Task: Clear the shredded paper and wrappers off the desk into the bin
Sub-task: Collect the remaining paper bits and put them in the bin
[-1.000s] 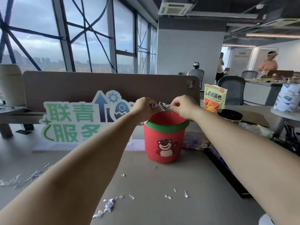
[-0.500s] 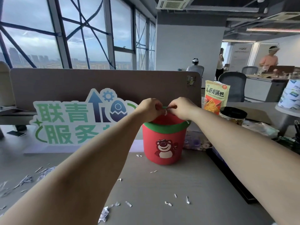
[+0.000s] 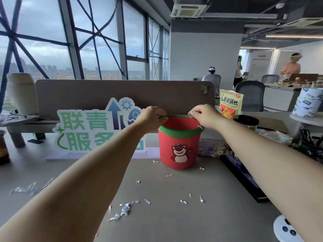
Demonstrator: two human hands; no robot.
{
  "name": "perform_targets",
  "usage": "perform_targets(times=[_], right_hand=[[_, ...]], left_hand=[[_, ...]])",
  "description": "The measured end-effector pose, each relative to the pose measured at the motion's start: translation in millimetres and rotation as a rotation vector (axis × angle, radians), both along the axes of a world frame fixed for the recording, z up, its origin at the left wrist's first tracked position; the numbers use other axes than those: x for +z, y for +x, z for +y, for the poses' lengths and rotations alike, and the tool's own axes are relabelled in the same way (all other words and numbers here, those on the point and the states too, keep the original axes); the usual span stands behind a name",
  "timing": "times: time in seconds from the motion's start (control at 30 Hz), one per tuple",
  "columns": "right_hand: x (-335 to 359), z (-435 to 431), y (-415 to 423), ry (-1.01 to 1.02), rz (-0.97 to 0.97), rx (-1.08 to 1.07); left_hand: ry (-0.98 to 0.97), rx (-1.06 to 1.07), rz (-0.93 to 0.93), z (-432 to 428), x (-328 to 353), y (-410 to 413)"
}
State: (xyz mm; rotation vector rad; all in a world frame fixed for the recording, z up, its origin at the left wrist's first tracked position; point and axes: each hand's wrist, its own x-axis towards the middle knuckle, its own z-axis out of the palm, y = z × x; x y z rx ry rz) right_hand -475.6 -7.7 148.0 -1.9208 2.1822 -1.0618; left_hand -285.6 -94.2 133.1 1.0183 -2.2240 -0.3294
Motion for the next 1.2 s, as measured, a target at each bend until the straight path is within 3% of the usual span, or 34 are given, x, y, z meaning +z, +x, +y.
perform_targets(times=[0.33, 0.57, 0.83, 1.2], right_hand=[[-61.9, 57.2, 0.4, -0.089, -0.060, -0.125], [-154.1, 97.4, 14.2, 0.130, -0.113, -0.113], [-199.8, 109.4, 36.1, 0.323, 0.065, -0.085], [-203.9, 61.1, 21.1, 0.399, 0.089, -0.230]], left_hand=[[0.112, 0.030, -0.039, 47.5, -73.9, 36.9], [0.155, 0.099, -0.331, 90.5, -151.6, 60.8], [0.187, 0.167, -0.545, 105.5, -193.9, 68.6], [0.170, 0.236, -0.484, 49.9, -193.1, 37.2]])
